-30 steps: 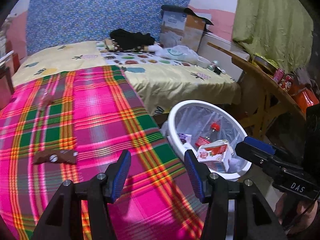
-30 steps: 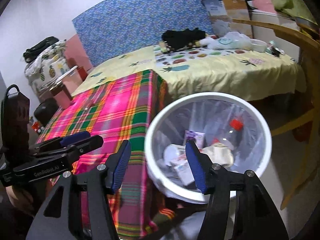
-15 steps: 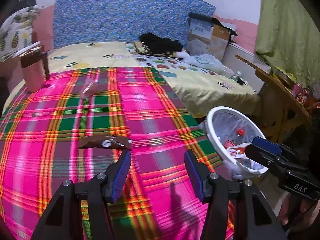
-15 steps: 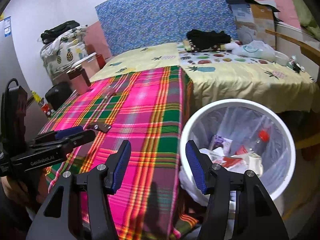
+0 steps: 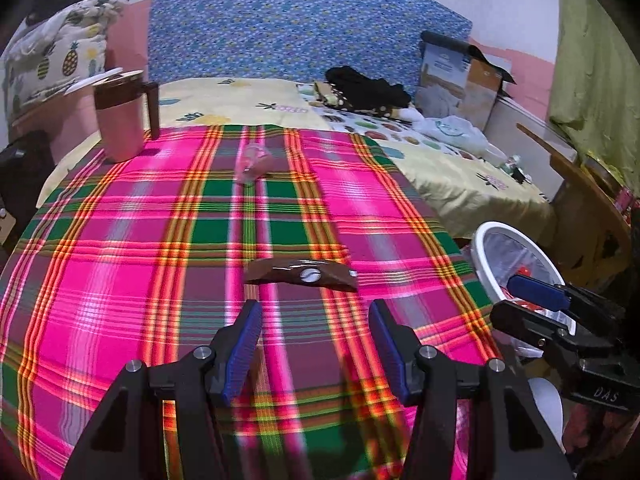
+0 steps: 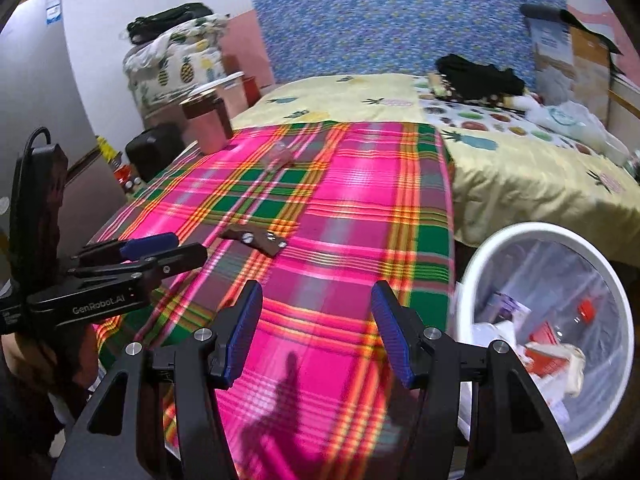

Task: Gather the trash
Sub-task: 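Move both open tools back over the table toward the brown wrapper, then grasp the brown chocolate wrapper with the right gripper and lift it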

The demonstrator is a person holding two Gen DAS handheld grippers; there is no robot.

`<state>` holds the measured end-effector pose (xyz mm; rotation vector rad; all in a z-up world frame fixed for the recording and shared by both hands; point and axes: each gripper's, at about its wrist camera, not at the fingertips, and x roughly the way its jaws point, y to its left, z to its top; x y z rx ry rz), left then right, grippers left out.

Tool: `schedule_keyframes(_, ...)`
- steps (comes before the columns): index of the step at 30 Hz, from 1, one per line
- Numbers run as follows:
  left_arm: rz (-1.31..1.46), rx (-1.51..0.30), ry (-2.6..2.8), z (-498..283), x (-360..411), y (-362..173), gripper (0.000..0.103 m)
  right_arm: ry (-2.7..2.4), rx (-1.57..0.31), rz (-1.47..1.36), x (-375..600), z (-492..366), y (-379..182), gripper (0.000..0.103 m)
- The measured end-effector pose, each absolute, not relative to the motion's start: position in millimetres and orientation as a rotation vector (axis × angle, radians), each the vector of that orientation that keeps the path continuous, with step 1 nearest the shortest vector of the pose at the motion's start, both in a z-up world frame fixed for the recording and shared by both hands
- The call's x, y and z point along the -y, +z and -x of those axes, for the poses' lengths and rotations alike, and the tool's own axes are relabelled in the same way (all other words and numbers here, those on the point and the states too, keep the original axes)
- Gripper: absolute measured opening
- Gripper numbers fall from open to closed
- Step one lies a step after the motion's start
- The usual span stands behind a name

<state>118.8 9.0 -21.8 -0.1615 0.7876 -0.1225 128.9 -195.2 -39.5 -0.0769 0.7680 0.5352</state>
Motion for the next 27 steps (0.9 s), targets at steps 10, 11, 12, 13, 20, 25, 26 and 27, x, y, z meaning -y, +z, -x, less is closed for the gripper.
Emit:
schedule_keyframes(10, 0.176, -0.790, -0.076, -124, -44, -25, 0.055, 0.639, -0.795, 0.173, 151, -146, -47, 0.056)
schedule_keyframes(11, 0.176, -0.789, -0.073, -125, -46, -25, 0.055, 0.646, -0.799, 0.179, 147, -148, -48, 0.055)
schedule_keyframes(12, 0.175, -0.789, -0.070, -125, -50, -25, 0.055, 0.655, -0.803, 0.184, 143, -151, -49, 0.053)
schedule_keyframes(13, 0.176, -0.787, -0.068, -126, -54, -25, 0.055, 0.662, -0.807, 0.191, 139, -154, -50, 0.053)
schedule_keyframes(20, 0.185, -0.783, -0.055, -133, -74, -24, 0.055, 0.694, -0.834, 0.239, 117, -174, -61, 0.052)
schedule_keyframes(25, 0.185, -0.779, -0.054, -138, -84, -23, 0.055, 0.702, -0.857, 0.273, 107, -184, -68, 0.051)
schedule_keyframes(26, 0.185, -0.778, -0.055, -139, -85, -23, 0.055, 0.701, -0.865, 0.284, 106, -186, -70, 0.049)
schedule_keyframes(27, 0.186, -0.778, -0.056, -140, -87, -23, 0.055, 0.700, -0.873, 0.291, 104, -188, -72, 0.047)
